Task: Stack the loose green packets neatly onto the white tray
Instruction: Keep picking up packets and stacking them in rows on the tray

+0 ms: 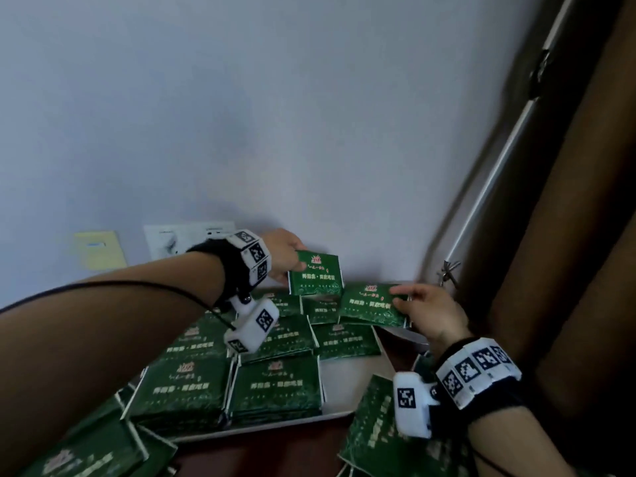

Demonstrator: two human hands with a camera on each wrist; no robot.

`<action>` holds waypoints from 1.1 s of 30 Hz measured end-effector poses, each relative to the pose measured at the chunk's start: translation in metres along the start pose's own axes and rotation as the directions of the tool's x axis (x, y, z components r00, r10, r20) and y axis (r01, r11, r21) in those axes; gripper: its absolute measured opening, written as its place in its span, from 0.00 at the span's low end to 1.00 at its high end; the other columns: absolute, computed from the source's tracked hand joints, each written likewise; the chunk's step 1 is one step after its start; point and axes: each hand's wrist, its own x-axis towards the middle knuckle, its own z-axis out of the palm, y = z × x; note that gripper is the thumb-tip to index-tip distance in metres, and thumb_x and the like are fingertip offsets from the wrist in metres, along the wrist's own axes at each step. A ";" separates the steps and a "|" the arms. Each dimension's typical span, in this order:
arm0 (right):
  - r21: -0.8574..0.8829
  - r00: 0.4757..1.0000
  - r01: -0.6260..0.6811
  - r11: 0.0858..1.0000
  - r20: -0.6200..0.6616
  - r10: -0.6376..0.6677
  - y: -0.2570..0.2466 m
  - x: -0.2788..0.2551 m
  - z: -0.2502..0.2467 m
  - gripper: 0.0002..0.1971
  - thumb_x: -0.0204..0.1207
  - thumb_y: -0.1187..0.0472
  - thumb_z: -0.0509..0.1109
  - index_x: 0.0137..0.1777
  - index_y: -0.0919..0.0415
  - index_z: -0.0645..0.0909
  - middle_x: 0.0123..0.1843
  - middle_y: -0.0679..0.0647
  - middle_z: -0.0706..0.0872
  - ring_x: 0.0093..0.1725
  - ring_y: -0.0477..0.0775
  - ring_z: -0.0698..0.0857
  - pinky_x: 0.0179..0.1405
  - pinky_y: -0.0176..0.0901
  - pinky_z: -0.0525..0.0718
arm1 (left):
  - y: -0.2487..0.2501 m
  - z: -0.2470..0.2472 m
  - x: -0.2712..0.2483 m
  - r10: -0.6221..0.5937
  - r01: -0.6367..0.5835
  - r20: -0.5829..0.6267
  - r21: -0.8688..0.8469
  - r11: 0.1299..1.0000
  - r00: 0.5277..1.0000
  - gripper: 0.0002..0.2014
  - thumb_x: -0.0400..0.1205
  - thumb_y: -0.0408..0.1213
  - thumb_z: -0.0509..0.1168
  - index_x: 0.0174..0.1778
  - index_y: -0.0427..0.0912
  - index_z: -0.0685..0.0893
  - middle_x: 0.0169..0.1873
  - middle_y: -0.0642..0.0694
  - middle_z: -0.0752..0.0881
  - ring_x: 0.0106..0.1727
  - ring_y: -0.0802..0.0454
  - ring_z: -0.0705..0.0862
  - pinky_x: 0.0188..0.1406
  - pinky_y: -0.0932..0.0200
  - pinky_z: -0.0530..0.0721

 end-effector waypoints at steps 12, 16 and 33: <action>-0.032 0.999 -0.045 0.998 0.004 0.045 0.051 0.018 0.009 0.12 0.74 0.75 0.74 0.40 0.57 0.86 0.43 0.56 0.90 0.43 0.54 0.88 0.46 0.41 0.89 | -0.022 0.058 0.070 -0.023 -0.022 0.100 0.425 0.905 0.995 0.21 0.77 0.38 0.77 0.67 0.41 0.84 0.51 0.46 0.87 0.39 0.48 0.90 0.36 0.59 0.90; -0.186 0.996 -0.031 0.982 0.073 0.045 0.052 0.018 0.013 0.05 0.69 0.63 0.82 0.41 0.53 0.89 0.45 0.51 0.92 0.49 0.52 0.90 0.61 0.53 0.87 | -0.024 0.065 0.063 0.086 -0.142 0.121 0.595 0.791 0.989 0.25 0.76 0.41 0.78 0.70 0.42 0.83 0.63 0.45 0.87 0.59 0.48 0.86 0.50 0.62 0.80; -0.528 0.911 0.063 0.847 0.377 0.167 0.027 -0.004 0.016 0.23 0.55 0.78 0.83 0.42 0.51 0.85 0.47 0.54 0.87 0.42 0.52 0.85 0.44 0.46 0.87 | -0.022 0.080 0.045 0.153 -0.384 0.361 0.752 0.536 0.920 0.24 0.74 0.37 0.78 0.67 0.45 0.84 0.62 0.46 0.85 0.61 0.46 0.83 0.57 0.56 0.83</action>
